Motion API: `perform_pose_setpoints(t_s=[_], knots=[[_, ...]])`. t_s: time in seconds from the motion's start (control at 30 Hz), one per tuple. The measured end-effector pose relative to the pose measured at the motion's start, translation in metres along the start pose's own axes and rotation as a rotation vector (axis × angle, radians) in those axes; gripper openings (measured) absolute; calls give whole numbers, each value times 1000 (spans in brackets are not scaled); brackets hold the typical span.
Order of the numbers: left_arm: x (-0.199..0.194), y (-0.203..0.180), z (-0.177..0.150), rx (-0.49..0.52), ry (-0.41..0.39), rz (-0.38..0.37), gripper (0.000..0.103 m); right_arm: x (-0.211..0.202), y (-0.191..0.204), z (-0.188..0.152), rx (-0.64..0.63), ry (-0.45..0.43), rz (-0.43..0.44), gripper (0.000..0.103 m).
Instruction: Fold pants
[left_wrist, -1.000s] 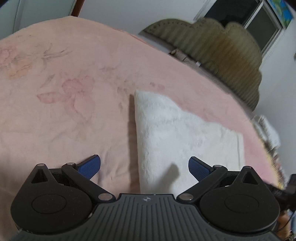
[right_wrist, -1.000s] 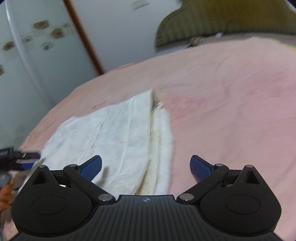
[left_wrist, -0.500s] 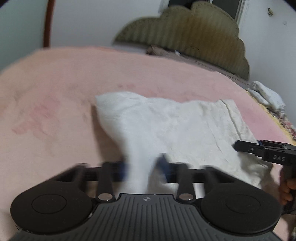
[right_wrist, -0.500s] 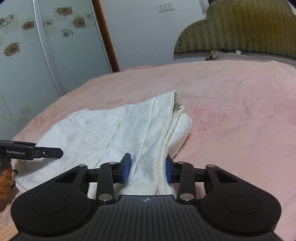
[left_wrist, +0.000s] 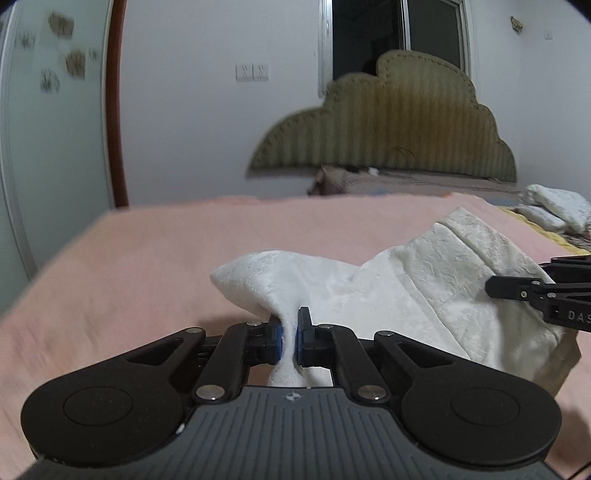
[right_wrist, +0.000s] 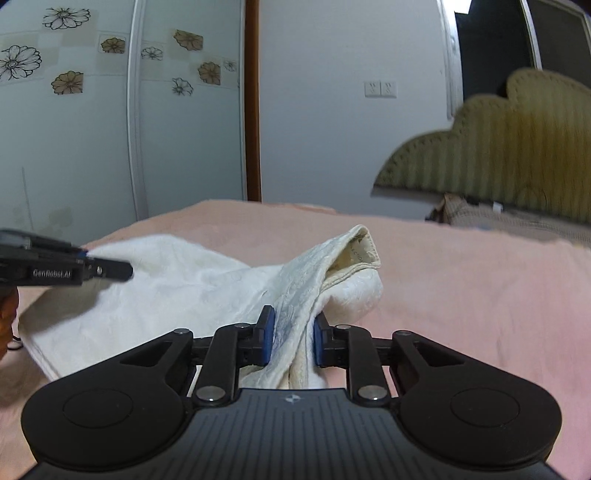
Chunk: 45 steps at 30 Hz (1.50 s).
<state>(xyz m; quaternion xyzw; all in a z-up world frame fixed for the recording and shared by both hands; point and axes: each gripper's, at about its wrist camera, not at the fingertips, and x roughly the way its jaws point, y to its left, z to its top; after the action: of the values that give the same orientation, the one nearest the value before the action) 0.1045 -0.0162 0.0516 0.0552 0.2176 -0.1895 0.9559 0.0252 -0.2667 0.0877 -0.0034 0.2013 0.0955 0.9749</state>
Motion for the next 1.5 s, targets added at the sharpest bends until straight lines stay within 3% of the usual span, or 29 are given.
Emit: perform_pose_setpoints(t_s=[0.13,0.23,0.27,0.3,0.37,0.43,0.6,0.67,0.73,0.83,0.93,1.0,1.13,1.23,1.33,1.37,1.43,1.47,1.5], knots=[[24,11,32,22,-34,74,15,34,-5,32,-3,-29,-13,21],[59,20,40,46,43,149,51,77,-28,48,83,61,-60,33],[68,24,39,46,78,210,59,91,-36,46,110,107,-105,43],[72,26,34,48,105,251,60,101,-41,40,117,153,-173,46],[69,31,18,36,135,242,69,103,-43,28,100,192,-264,46],[63,34,0,15,159,217,77,89,-38,12,85,166,-244,46],[58,27,-24,3,215,216,80,72,-7,-2,-11,132,-112,46],[67,23,-34,50,247,247,86,83,2,-7,-49,175,-76,47],[70,26,-38,73,250,252,87,101,0,-19,-44,288,-92,50],[45,33,-35,21,217,271,85,91,-12,-24,58,274,-119,52],[17,36,-32,-54,194,252,92,60,-7,-23,110,217,-108,53],[4,33,-33,-106,217,209,99,45,2,-26,136,214,-50,57],[-10,17,-51,-144,273,127,101,33,22,-48,159,274,35,68],[-5,7,-68,-123,311,143,101,31,39,-67,112,347,-4,68],[8,1,-79,-87,347,194,102,16,55,-66,74,346,-20,76],[7,1,-82,-86,334,199,102,8,56,-59,120,336,10,77],[6,-1,-82,-78,311,214,102,-11,49,-42,296,269,182,77],[6,-2,-83,-71,309,217,103,-19,40,-34,433,213,317,83],[6,-3,-83,-64,311,218,103,-26,30,-29,564,155,437,96]])
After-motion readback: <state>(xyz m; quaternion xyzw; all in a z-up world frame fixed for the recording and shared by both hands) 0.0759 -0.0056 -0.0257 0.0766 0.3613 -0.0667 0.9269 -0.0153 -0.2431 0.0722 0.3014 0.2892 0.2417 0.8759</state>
